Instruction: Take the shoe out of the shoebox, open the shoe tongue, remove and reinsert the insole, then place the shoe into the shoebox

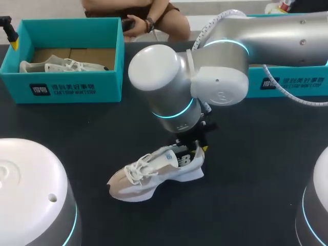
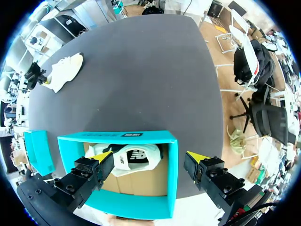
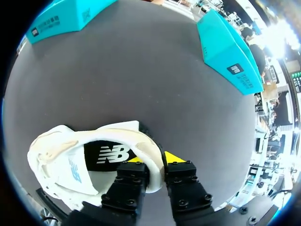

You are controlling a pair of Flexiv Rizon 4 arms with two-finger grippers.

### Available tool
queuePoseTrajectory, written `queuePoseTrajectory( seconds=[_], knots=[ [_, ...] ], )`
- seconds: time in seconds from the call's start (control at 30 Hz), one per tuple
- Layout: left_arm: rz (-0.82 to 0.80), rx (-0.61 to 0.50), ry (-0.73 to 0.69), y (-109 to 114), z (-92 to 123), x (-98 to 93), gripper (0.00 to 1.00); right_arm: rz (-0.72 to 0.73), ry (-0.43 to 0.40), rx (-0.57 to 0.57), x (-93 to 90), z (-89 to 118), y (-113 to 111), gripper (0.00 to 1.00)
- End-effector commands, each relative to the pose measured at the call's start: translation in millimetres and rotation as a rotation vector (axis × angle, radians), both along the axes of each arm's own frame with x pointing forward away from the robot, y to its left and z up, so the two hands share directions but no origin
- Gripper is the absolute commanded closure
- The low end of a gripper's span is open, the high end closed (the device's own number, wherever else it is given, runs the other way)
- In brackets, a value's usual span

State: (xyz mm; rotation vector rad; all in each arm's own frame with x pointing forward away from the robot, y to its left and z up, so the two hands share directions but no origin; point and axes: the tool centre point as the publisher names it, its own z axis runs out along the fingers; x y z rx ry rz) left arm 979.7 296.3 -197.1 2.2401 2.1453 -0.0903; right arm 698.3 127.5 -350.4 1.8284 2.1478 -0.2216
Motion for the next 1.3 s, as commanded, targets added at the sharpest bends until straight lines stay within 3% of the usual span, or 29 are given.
queuePoseTrajectory(
  seconds=[0.03, 0.07, 0.27, 0.4, 0.5, 0.67, 0.73, 1.27, 1.3],
  knots=[
    [-0.001, 0.003, -0.003, 0.0, 0.4, -1.5, 0.00, 0.003, -0.008, 0.010, -1.2, 8.0, 0.8, 0.07],
    [-0.001, 0.003, -0.003, 0.0, 0.4, -1.5, 0.00, 0.004, -0.011, 0.015, -0.9, 10.9, 0.9, 0.00],
    [-0.001, 0.003, -0.003, 0.0, 0.4, -1.5, 0.00, 0.055, -0.027, 0.087, -0.5, 36.9, 4.3, 0.00],
    [-0.001, 0.003, -0.003, 0.0, 0.4, -1.5, 0.00, 0.176, -0.020, 0.164, -1.2, 62.3, 7.1, 0.00],
    [-0.001, 0.003, -0.003, 0.0, 0.4, -1.5, 0.00, 0.353, 0.031, 0.191, -4.0, 79.4, 12.5, 0.00],
    [-0.001, 0.003, -0.003, 0.0, 0.4, -1.5, 0.00, 0.692, 0.213, 0.166, -9.8, 99.9, 22.9, 0.00],
    [-0.001, 0.003, -0.003, 0.0, 0.4, -1.5, 0.00, 0.766, 0.290, 0.124, -13.0, 102.4, 23.8, 0.00],
    [-0.001, 0.003, -0.003, 0.0, 0.4, -1.5, 0.00, 0.766, 0.290, 0.124, -13.0, 102.4, 23.8, 0.00],
    [-0.001, 0.003, -0.003, 0.0, 0.4, -1.5, 0.00, 0.841, 0.240, 0.159, -15.3, 103.7, 22.2, 0.00]
  ],
)
